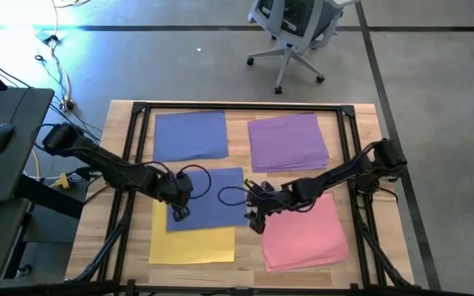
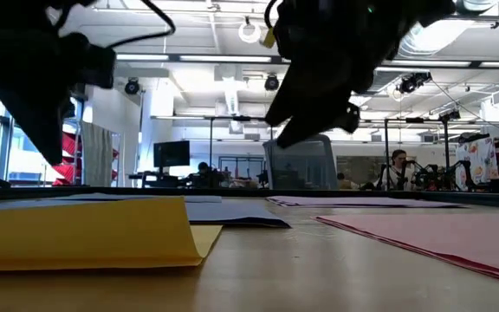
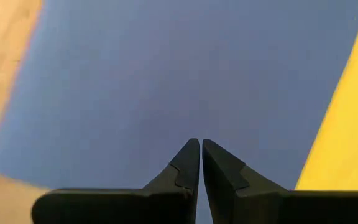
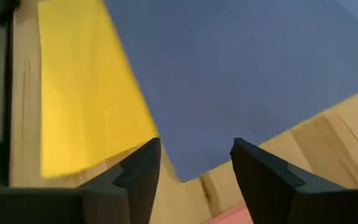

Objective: Organize paper
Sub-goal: Stack the blue paper on the top left blue paper

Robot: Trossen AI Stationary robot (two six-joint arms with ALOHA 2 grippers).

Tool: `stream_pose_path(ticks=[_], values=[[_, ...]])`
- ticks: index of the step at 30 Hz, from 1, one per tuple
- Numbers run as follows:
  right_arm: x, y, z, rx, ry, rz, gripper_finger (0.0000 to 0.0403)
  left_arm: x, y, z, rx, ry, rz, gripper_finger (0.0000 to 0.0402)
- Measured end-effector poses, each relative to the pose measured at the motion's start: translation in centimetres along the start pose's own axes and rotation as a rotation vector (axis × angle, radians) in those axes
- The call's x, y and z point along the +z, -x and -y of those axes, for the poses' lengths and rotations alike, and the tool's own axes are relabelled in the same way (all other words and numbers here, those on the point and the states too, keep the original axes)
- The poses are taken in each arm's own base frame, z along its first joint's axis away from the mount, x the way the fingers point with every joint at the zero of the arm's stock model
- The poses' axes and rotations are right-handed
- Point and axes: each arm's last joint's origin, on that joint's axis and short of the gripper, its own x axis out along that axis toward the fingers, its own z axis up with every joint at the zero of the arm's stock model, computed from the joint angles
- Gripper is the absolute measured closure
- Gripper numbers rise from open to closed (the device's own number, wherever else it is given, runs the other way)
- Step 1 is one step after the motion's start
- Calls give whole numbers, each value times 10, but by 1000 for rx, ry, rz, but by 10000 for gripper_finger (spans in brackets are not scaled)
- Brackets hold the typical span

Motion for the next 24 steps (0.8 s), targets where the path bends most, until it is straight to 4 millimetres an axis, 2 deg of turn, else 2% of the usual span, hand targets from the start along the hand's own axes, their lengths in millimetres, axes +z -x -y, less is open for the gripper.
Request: stream_pose_path(ticks=[6, 9, 12, 17, 24], values=[[-14, -9, -17, 22, 474, 16, 164, 4, -10, -7, -41, 71, 55, 401], [-20, -15, -21, -13, 618, 21, 163, 10, -11, -9, -34, 95, 98, 401], [-27, -25, -20, -34, 680, 6, 167, 19, -12, -9, -71, 104, 153, 401], [-33, -40, -20, -32, 688, 25, 172, 33, -20, -7, -134, 61, 211, 401], [-46, -55, -14, -85, 771, -14, 172, 37, -45, -12, -108, 43, 136, 401]])
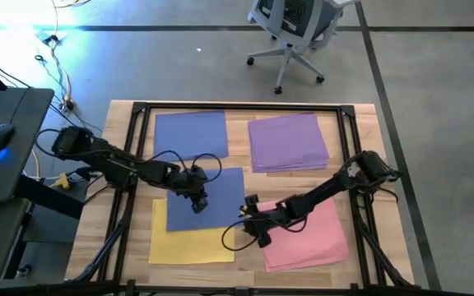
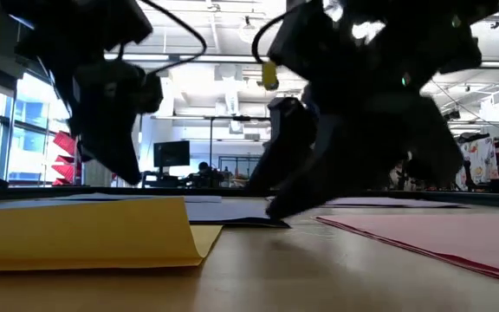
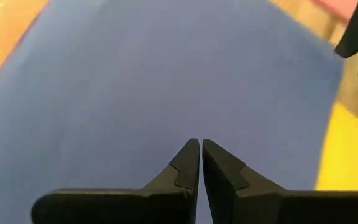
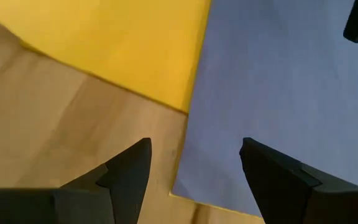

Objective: Organize paper
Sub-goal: Stack the blue paper on the top left blue paper

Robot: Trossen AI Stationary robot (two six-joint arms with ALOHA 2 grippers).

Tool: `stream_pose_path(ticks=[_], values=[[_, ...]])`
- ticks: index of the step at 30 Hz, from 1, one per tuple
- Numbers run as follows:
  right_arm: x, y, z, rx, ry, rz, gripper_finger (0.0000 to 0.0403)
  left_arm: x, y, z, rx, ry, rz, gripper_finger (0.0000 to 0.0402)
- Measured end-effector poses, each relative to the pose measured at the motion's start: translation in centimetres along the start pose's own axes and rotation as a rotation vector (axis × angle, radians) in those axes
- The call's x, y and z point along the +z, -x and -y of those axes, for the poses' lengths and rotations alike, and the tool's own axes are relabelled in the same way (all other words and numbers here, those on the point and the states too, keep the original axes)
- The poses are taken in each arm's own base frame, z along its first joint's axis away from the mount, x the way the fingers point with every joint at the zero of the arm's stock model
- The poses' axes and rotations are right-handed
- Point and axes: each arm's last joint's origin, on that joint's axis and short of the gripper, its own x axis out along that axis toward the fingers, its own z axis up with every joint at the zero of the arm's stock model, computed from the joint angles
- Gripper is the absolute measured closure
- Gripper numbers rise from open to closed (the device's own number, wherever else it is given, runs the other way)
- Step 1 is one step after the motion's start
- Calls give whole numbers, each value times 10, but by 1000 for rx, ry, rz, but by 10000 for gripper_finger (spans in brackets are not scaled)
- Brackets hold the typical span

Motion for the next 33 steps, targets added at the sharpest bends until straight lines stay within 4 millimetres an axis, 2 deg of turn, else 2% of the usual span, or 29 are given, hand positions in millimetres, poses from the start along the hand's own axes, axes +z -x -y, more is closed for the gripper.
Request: stream_pose_path(ticks=[9, 15, 24, 33], values=[[-2, -2, 2, -136, -8, -25, 176, -5, -20, -1, -9, -9, -87, 401], [11, -1, 6, -168, -40, 2, 211, -5, -20, -1, -21, -12, -82, 401], [35, 3, 7, -57, -50, 44, 243, -6, -21, -1, -26, -34, -94, 401], [30, 2, 8, 26, -119, -4, 260, -6, -21, -1, -28, -45, -98, 401]])
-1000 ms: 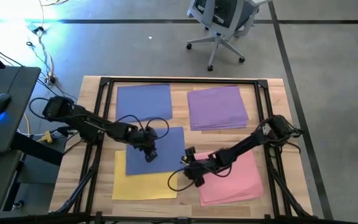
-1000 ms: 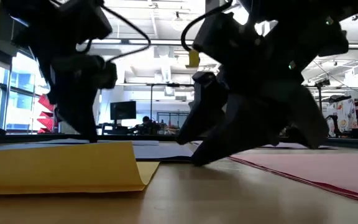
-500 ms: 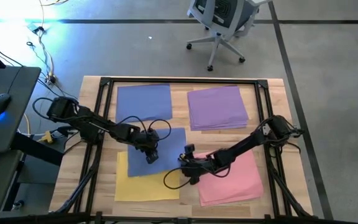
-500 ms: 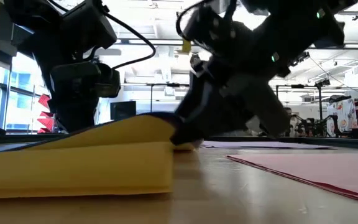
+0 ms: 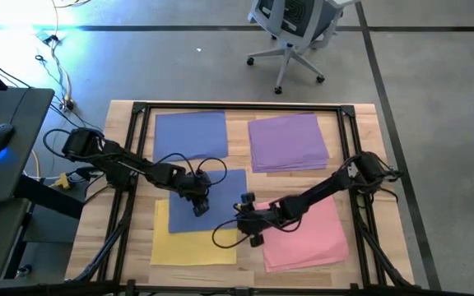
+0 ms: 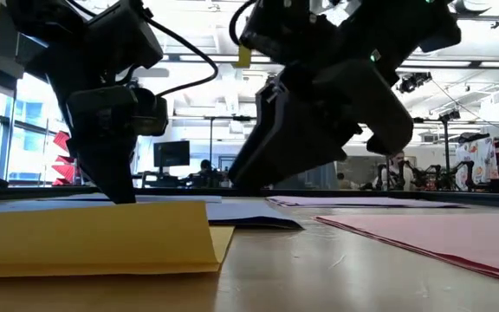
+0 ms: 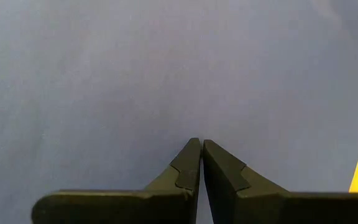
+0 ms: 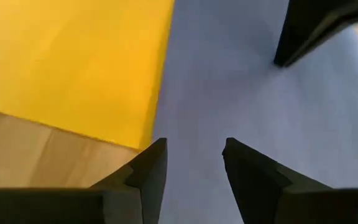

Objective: Organize paper
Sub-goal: Stack the blue paper on the top left blue paper

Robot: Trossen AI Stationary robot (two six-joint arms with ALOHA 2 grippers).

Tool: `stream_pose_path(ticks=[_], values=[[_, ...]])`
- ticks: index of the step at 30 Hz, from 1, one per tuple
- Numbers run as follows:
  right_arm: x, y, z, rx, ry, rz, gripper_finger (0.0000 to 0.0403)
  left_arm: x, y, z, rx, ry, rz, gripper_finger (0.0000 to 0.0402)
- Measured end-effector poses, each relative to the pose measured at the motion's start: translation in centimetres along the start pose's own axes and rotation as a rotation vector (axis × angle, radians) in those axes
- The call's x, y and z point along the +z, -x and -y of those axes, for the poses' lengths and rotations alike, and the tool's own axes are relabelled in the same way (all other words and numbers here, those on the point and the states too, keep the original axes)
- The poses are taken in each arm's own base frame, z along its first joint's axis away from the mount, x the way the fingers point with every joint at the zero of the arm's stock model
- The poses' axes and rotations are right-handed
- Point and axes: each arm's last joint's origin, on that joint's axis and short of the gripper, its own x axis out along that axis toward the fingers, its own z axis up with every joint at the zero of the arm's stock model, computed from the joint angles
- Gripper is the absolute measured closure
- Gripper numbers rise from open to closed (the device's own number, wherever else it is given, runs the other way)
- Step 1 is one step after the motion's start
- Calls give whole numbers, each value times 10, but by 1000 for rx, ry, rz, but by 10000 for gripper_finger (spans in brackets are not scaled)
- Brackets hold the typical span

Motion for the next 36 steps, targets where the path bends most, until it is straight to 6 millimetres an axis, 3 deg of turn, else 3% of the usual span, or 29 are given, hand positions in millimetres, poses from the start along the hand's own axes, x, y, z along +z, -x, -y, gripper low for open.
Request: stream_pose_path(ticks=[6, 13, 17, 29, 36], values=[[-5, -7, -9, 93, 93, 1, 240, 0, 0, 0, 0, -11, -1, 401], [-13, -17, -13, -22, 105, -33, 227, 0, 0, 0, -3, -10, -3, 402], [-13, -17, -11, -105, 112, -41, 238, 0, 0, 0, -10, -10, -5, 402], [-13, -16, -11, -117, 109, -41, 284, -1, 0, 0, -14, -10, -10, 402], [1, -13, -9, -153, 94, -5, 286, -1, 0, 0, -13, -11, -8, 402]])
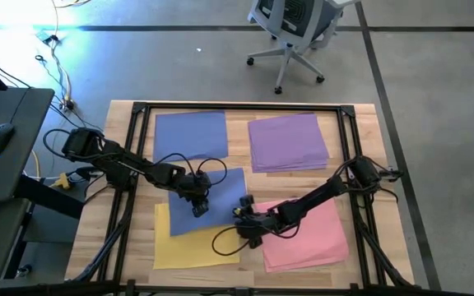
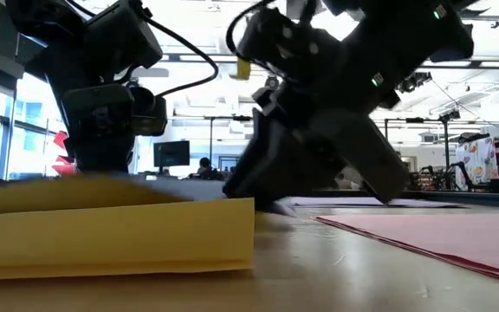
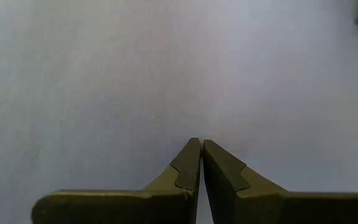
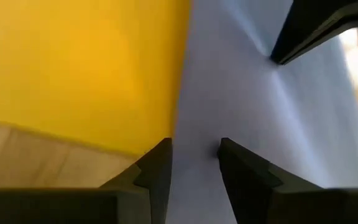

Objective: Organize paper
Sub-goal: Stack the blue paper on the top left blue paper

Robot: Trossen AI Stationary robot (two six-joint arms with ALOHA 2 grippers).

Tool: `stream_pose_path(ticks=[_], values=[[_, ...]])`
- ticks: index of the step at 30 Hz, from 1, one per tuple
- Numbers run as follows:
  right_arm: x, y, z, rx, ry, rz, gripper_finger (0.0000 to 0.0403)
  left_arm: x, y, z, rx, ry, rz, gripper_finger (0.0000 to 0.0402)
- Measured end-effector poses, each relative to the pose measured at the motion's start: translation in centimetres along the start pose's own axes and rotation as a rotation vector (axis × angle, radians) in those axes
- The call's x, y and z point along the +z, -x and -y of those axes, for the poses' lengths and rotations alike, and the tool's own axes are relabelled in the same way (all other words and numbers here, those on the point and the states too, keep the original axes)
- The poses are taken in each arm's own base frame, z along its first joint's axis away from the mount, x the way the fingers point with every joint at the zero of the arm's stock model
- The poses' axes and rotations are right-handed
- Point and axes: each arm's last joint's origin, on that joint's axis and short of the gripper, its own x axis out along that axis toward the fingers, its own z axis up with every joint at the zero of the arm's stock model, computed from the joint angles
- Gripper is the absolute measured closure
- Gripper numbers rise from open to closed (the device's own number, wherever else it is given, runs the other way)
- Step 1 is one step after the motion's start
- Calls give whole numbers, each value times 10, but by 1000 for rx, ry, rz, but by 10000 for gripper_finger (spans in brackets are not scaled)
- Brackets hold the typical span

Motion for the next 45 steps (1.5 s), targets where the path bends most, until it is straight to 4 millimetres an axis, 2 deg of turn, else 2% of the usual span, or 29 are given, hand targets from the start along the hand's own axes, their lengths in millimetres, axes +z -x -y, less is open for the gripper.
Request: stream_pose_path(ticks=[11, 17, 26, 31, 38, 45], values=[[12, 2, 3, -31, -15, 28, 286, 0, 0, 0, 0, 0, 1, 402], [13, 4, 3, -67, -18, 26, 286, 0, 0, 0, -4, 0, -2, 402], [6, 8, 0, 0, -127, -56, 289, -1, 0, 2, -31, -13, -20, 402], [5, 7, 2, 10, -146, -64, 318, -2, 0, 3, -28, -27, -19, 402], [4, 7, 0, 74, -146, -66, 394, -2, 0, 3, -28, -30, -19, 402], [5, 6, 0, 224, -269, -76, 402, 0, 9, 5, -13, -93, -16, 401]])
